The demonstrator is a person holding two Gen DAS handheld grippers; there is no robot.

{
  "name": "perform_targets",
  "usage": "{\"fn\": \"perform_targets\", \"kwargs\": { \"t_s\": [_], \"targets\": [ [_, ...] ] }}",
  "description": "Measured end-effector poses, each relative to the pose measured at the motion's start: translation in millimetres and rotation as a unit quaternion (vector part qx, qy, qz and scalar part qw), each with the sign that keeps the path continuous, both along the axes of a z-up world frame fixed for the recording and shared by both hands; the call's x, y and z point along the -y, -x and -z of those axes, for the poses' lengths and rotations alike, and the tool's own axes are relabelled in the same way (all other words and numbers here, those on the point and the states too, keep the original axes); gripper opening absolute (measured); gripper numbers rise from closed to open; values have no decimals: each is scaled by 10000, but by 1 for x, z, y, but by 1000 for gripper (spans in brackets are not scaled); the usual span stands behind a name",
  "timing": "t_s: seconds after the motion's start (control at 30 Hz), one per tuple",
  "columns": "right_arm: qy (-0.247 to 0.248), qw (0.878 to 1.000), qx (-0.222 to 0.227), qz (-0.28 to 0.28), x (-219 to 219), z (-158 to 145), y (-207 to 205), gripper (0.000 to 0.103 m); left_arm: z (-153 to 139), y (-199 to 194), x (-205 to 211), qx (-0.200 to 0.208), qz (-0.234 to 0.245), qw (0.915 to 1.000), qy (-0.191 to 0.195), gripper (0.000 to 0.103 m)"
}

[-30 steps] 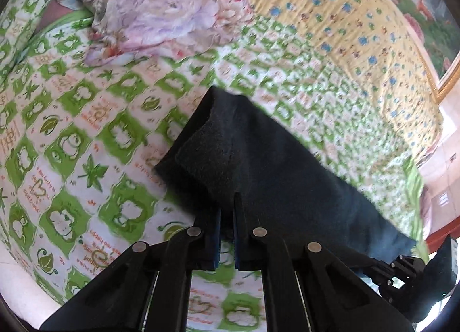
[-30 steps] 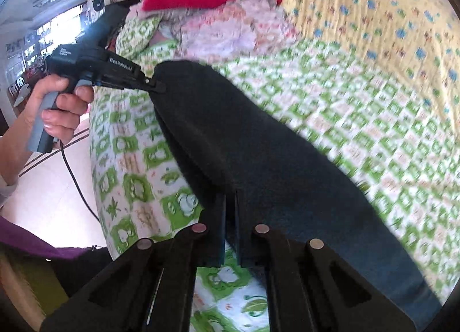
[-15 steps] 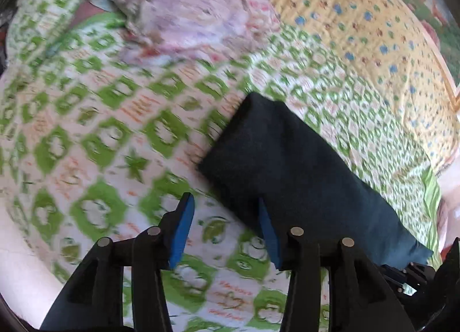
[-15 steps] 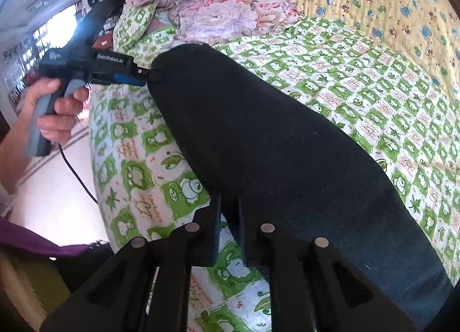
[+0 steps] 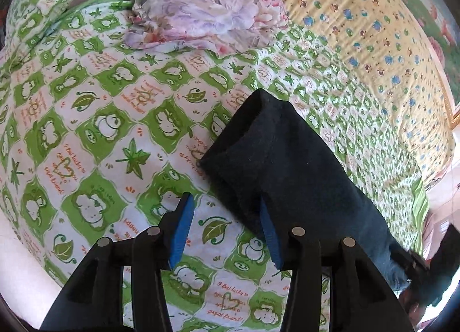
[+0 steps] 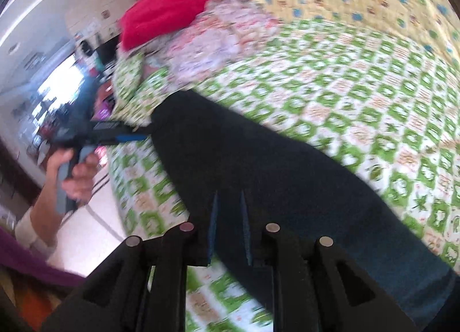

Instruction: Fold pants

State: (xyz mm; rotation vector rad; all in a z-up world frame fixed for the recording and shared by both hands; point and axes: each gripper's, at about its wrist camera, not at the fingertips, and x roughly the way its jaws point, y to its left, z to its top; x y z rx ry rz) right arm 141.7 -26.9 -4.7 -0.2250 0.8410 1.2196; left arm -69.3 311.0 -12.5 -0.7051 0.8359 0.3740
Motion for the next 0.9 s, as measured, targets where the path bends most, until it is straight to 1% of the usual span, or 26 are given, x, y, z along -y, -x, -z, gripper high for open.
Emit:
{"fn": "perform_targets", "kwargs": {
  "t_s": [0.03, 0.07, 0.1, 0.17, 0.27, 0.3, 0.37, 0.4, 0.5, 0.63, 0.73, 0.77, 0.8, 0.83, 0.87, 0.9],
  "targets": [
    [-18, 9999, -53, 135, 1, -1, -9, 39, 1, -2, 0, -23, 6, 10000, 24, 48],
    [-50, 9996, -97, 256, 1, -2, -18, 43, 3, -4, -1, -50, 17, 10000, 43, 49],
    [-75, 9991, -144, 391, 1, -2, -28, 44, 5, -7, -1, -91, 28, 9999, 65, 49],
    [-126, 9978, -409, 514, -5, -2, -49, 44, 6, -11, -2, -106, 32, 9999, 93, 49],
    [-221, 9930, -1010, 577, -16, 4, -84, 44, 8, -17, -4, -112, 89, 9998, 113, 50],
    [-198, 9897, -1312, 534, -24, 9, -101, 44, 9, -18, -5, -103, 101, 9998, 128, 50],
    [-70, 9840, -1728, 425, -37, 19, -122, 44, 10, -22, -7, -92, 143, 9997, 164, 50],
    [56, 9802, -1957, 291, -45, 26, -133, 43, 11, -23, -8, -90, 159, 9997, 175, 50],
    [519, 9696, -2385, -161, -69, 45, -147, 41, 14, -28, -10, -83, 226, 9994, 230, 50],
    [1176, 9581, -2502, -750, -97, 63, -143, 39, 17, -33, -12, -59, 320, 9991, 276, 51],
    [1282, 9460, -2777, -1073, -106, 72, -145, 38, 20, -40, -14, -9, 421, 9986, 314, 52],
    [1256, 9387, -3006, -1131, -106, 76, -149, 37, 20, -42, -14, 5, 437, 9985, 317, 52],
    [1238, 9317, -3218, -1145, -106, 81, -154, 26, 21, -45, -14, 28, 452, 9985, 320, 52],
    [1262, 9310, -3239, -1113, -105, 83, -156, 20, 21, -47, -14, 67, 478, 9984, 296, 52],
    [1271, 9316, -3233, -1070, -103, 85, -157, 20, 21, -49, -13, 72, 495, 9984, 243, 52],
    [1243, 9345, -3168, -1046, -102, 84, -155, 18, 20, -51, -11, 62, 520, 9985, 145, 49]
  ]
}}
